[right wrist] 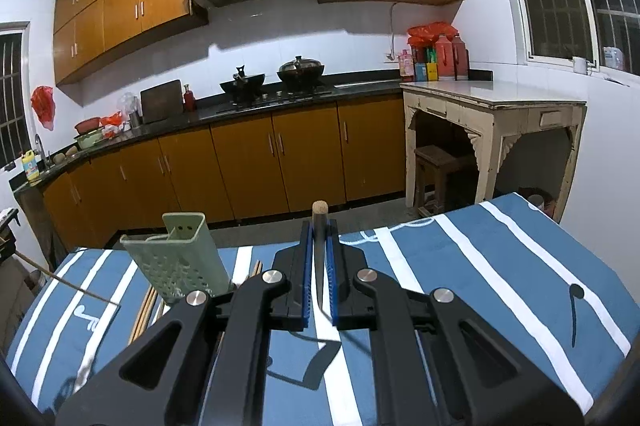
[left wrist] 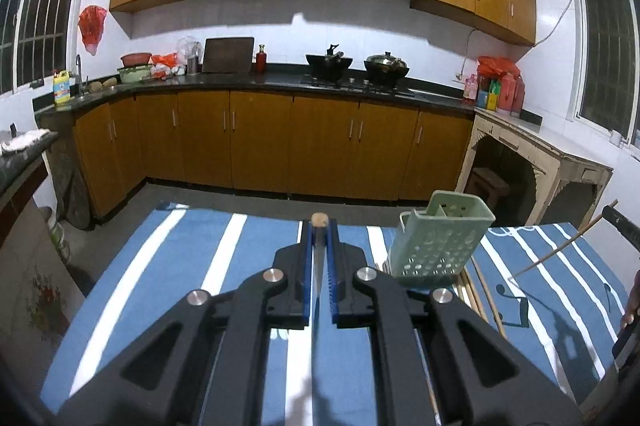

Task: Organize utensils
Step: 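Lower both chopsticks tip-first into the green perforated holder, then open both tools to release the chopsticks into the holder, then close the left tool on another chopstick while the right tool grasps one too, then lift both held chopsticks and carry them toward the green holder, then lower both chopsticks tip-first into the green holder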

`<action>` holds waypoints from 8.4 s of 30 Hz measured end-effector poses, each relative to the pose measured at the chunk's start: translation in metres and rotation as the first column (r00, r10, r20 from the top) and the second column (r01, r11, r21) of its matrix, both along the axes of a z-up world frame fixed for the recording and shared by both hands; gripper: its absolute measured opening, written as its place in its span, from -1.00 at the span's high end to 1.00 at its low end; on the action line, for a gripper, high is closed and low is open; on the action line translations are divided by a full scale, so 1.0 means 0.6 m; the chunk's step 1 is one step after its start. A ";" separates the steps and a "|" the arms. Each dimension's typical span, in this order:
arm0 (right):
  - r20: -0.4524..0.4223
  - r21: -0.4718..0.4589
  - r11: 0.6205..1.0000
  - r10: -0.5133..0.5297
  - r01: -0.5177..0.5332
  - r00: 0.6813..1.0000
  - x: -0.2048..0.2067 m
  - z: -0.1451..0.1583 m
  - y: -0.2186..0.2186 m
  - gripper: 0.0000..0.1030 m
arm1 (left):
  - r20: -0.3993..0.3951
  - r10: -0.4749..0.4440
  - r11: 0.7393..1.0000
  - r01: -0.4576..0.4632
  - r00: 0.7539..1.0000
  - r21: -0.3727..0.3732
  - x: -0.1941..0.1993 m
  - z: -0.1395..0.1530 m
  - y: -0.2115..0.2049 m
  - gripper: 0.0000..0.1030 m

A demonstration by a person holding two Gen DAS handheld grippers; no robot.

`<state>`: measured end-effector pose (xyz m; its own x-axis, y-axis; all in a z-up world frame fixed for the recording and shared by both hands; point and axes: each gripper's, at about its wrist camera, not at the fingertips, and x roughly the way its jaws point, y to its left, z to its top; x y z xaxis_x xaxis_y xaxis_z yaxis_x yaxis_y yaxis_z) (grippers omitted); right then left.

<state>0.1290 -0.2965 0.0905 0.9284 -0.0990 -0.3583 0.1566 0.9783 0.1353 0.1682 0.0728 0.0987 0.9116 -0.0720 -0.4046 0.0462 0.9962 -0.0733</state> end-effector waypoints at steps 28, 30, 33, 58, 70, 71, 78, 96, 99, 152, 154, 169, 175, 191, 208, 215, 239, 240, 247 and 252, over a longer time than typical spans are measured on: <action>0.254 -0.075 0.983 0.180 -0.166 0.950 0.075 0.244 0.111 0.86 | 0.197 -0.140 0.987 0.152 0.970 -0.046 0.070 0.264 -0.071 0.85; 0.255 -0.074 0.979 0.203 -0.190 0.945 0.086 0.241 0.124 0.86 | 0.207 -0.154 0.984 0.169 0.966 -0.054 0.078 0.273 -0.084 0.85; 0.246 -0.066 0.974 0.228 -0.218 0.942 0.103 0.226 0.139 0.86 | 0.201 -0.174 0.980 0.189 0.964 -0.061 0.095 0.272 -0.108 0.85; 0.106 0.127 0.957 0.249 -0.261 0.963 0.185 0.102 0.117 0.84 | 0.003 -0.194 0.973 0.193 0.981 -0.130 0.223 0.115 -0.140 0.85; 0.093 0.112 0.970 0.207 -0.217 0.974 0.133 0.108 0.096 0.23 | 0.007 -0.143 0.984 0.143 0.990 -0.104 0.180 0.110 -0.119 0.43; 0.087 0.108 0.971 0.205 -0.214 0.975 0.129 0.106 0.095 0.23 | 0.009 -0.134 0.986 0.135 0.991 -0.100 0.171 0.110 -0.113 0.42; 0.004 0.106 0.980 0.172 -0.171 0.985 0.080 0.057 0.072 0.23 | 0.002 -0.075 0.994 0.075 0.997 -0.080 0.107 0.085 -0.076 0.34; -0.427 0.165 0.973 0.219 -0.163 0.877 0.056 -0.247 0.117 0.33 | -0.293 -0.014 1.000 0.011 0.956 -0.009 0.048 -0.201 -0.057 0.28; -0.463 0.131 0.977 0.211 -0.169 0.861 0.057 -0.267 0.126 0.45 | -0.323 -0.025 1.000 0.018 0.946 -0.022 0.048 -0.221 -0.061 0.28; -0.466 0.048 0.999 0.030 -0.009 0.885 0.055 -0.276 0.050 0.84 | -0.454 -0.054 0.997 0.073 0.889 0.024 0.081 -0.297 -0.066 0.83; -0.466 0.047 0.999 0.031 -0.010 0.884 0.054 -0.276 0.051 0.84 | -0.451 -0.055 0.997 0.076 0.891 0.028 0.077 -0.298 -0.067 0.83; -0.469 0.037 0.999 0.035 -0.020 0.883 0.041 -0.277 0.056 0.84 | -0.449 -0.037 0.994 0.081 0.893 0.079 0.065 -0.299 -0.076 0.82; -0.463 0.061 0.998 0.049 -0.024 0.885 0.039 -0.277 0.051 0.84 | -0.449 -0.029 0.992 0.080 0.893 0.093 0.055 -0.299 -0.081 0.84; -0.362 0.077 0.997 0.040 -0.013 0.931 -0.001 -0.220 0.025 0.85 | -0.426 -0.058 0.992 0.098 0.903 0.073 0.028 -0.257 -0.072 0.85; -0.130 0.084 0.996 0.031 -0.020 0.991 -0.022 -0.091 0.014 0.85 | -0.155 -0.080 0.997 0.079 0.985 -0.013 0.007 -0.083 -0.042 0.85; -0.088 0.076 0.997 0.040 -0.034 0.995 -0.020 -0.060 0.019 0.85 | -0.096 -0.079 0.997 0.076 0.992 -0.030 0.014 -0.038 -0.041 0.85; 0.122 0.073 0.973 0.209 -0.218 0.970 0.008 0.132 0.062 0.85 | 0.052 -0.202 0.978 0.204 0.978 -0.039 0.018 0.122 -0.087 0.85; 0.139 0.070 0.971 0.219 -0.230 0.966 0.011 0.143 0.068 0.85 | 0.061 -0.213 0.975 0.216 0.975 -0.044 0.019 0.133 -0.091 0.85; 0.228 0.042 0.960 0.259 -0.275 0.938 0.040 0.195 0.109 0.85 | 0.125 -0.249 0.965 0.257 0.960 -0.053 0.038 0.197 -0.126 0.85; 0.253 0.023 0.962 0.257 -0.271 0.933 0.075 0.199 0.135 0.85 | 0.148 -0.241 0.967 0.250 0.959 -0.042 0.081 0.216 -0.154 0.85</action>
